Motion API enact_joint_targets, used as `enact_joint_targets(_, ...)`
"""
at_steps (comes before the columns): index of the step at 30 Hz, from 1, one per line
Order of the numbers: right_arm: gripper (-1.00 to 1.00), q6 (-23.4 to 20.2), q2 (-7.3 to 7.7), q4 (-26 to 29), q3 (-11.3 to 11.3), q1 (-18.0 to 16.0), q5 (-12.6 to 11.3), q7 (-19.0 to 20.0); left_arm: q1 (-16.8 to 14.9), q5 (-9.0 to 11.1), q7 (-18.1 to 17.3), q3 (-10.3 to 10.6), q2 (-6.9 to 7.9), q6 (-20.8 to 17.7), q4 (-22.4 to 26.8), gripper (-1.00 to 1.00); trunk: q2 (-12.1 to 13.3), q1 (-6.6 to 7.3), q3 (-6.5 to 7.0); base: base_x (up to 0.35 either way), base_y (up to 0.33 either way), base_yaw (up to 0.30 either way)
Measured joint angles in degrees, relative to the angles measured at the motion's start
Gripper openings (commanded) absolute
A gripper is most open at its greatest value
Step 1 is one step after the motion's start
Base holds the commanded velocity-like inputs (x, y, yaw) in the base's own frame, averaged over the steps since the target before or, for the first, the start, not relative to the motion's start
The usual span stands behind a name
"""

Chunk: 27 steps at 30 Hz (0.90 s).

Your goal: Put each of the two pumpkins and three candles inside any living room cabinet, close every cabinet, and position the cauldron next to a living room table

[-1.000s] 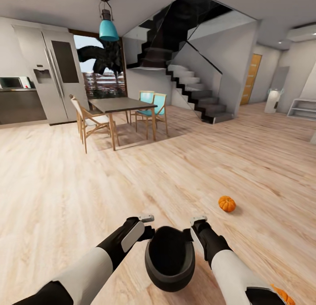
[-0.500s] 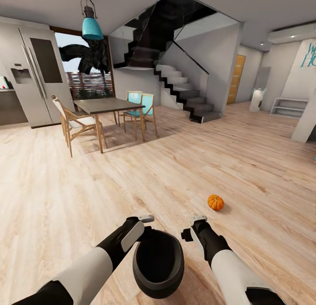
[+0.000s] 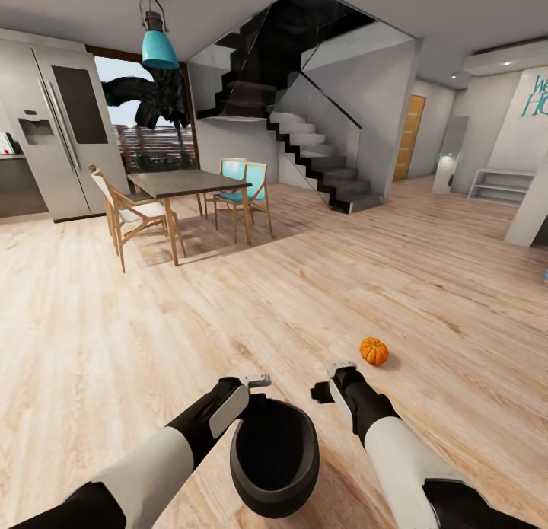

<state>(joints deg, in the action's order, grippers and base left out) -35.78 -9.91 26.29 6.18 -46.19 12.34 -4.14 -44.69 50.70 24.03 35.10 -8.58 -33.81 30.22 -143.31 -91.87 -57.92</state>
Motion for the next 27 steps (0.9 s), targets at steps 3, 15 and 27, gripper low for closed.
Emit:
enact_joint_targets(3, 1.00, -0.11, -0.01, -0.04, 0.00, -0.90, 0.05, 3.29, 0.06, 0.02, -0.20, 0.11, 0.01, 0.07, -0.21, 1.00, 0.00, 0.00, 0.00, 0.000, 0.000, 0.000)
enact_joint_targets(15, 1.00, -0.11, -0.01, -2.70, -0.19, -2.00, 0.02, 6.16, 0.15, -0.10, -0.42, 0.15, 1.03, 1.08, -0.33, 1.00, 0.00, 0.01, 0.00, 0.023, 0.013, 0.000)
enact_joint_targets(27, 1.00, 0.50, -0.02, -10.07, -0.43, -1.28, 0.44, 5.62, 0.35, 0.01, -0.79, 0.46, 1.41, 1.35, -0.93, 1.00, 0.00, 0.00, 0.00, 0.115, 0.081, 0.000)
